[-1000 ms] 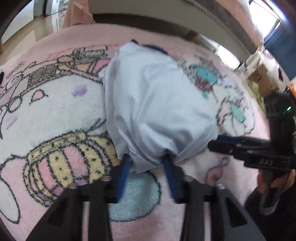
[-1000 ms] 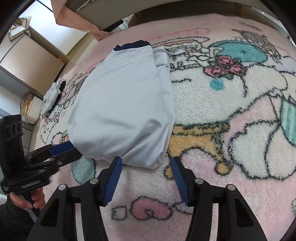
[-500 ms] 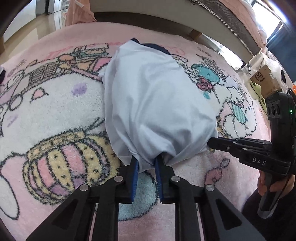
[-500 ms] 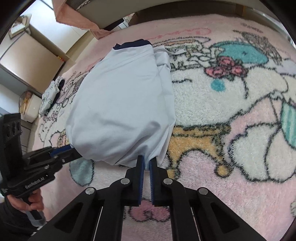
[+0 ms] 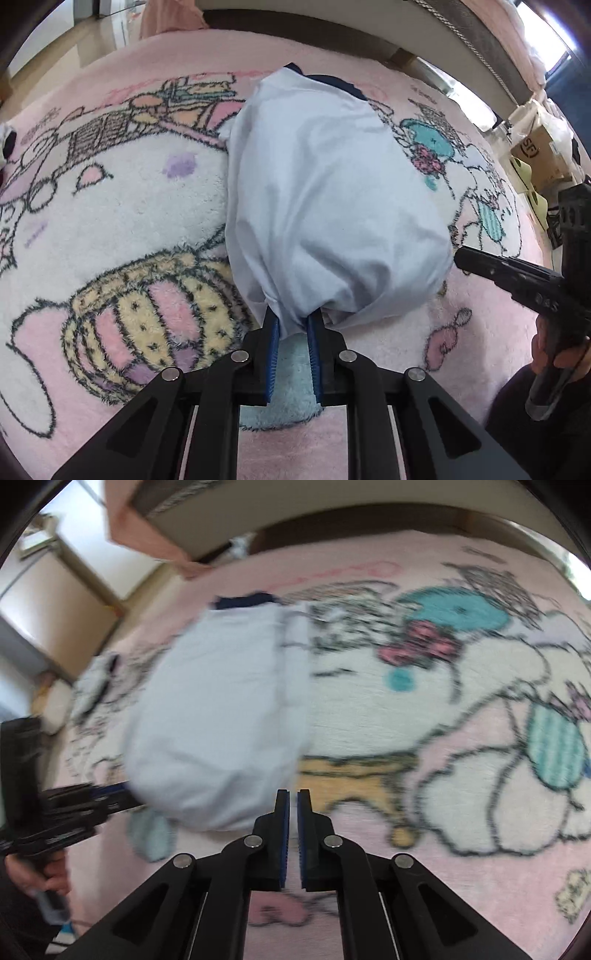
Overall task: Fold clothes
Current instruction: 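Press the folded white shirt bundle flat with both grippers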
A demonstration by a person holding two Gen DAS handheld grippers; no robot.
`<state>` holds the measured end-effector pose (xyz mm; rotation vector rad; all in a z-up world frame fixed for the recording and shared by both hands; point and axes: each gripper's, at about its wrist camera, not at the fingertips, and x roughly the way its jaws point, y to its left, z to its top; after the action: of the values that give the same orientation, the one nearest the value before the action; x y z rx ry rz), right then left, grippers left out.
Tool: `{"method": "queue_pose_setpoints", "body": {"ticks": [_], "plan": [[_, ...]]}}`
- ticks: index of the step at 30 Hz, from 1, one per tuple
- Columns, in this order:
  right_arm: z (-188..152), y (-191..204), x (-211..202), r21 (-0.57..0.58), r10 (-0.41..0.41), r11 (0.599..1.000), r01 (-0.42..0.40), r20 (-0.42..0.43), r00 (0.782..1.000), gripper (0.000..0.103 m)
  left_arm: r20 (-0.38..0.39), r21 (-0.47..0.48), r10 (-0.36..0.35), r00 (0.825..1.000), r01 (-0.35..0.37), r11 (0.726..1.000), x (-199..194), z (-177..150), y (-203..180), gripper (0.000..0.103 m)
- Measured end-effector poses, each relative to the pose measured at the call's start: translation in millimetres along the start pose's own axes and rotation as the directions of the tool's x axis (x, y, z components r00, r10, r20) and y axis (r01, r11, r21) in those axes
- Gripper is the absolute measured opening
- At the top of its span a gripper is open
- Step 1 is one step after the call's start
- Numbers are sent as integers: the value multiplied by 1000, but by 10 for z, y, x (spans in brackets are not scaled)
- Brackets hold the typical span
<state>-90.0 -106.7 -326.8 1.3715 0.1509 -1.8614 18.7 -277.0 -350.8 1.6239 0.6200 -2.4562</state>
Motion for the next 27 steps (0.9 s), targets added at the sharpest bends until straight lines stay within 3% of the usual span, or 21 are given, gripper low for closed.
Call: {"method": "queue_pose_setpoints", "body": {"ticks": [1,2,3,7,10,11,13,14,16,17,20,24,27], "plan": [[-8,45,3,-18,-3,1000,3,0,1000,25,3,-4,-6,1000,6,1000,-3,4,3,13],[-16,88,6,-35,-7,999,7,1,1000,54,2,-15,-15,1000,15,1000,5,7,20,13],[-28,97,17,-34,-19,999,19,0,1000,68,-1,-29,-25,1000,25,999,15,6,49,13],[-63,46,-19,-13,69,998,-69,2,998,67,-3,-66,-55,998,55,996,17,-41,96,13],[-108,93,39,-22,70,997,-71,-41,997,67,-6,-66,-51,999,50,997,19,-28,75,13],[-112,108,87,-31,61,998,-63,-55,997,65,-7,-68,-50,999,49,996,17,-22,68,13],[-117,146,162,-51,52,997,-56,-75,996,51,-9,-76,-52,999,51,996,25,-16,65,13],[-117,168,180,-59,52,997,-57,-79,996,37,-10,-79,-51,999,51,996,27,-14,66,13],[-119,234,196,-90,42,995,-48,-72,997,22,-7,-78,-44,999,43,996,22,-10,59,13],[-127,283,183,-118,31,992,-38,-60,998,9,-5,-75,-38,999,38,996,24,-5,46,13],[-144,443,191,-232,-68,971,62,-20,997,5,15,-29,-1,1000,2,1000,-43,-8,-17,11],[-192,587,222,-328,-214,920,212,30,976,3,18,28,23,1000,-23,999,-84,29,-66,10],[-196,575,220,-341,-247,907,247,44,968,3,8,31,27,1000,-27,999,-65,55,-28,10]]}}
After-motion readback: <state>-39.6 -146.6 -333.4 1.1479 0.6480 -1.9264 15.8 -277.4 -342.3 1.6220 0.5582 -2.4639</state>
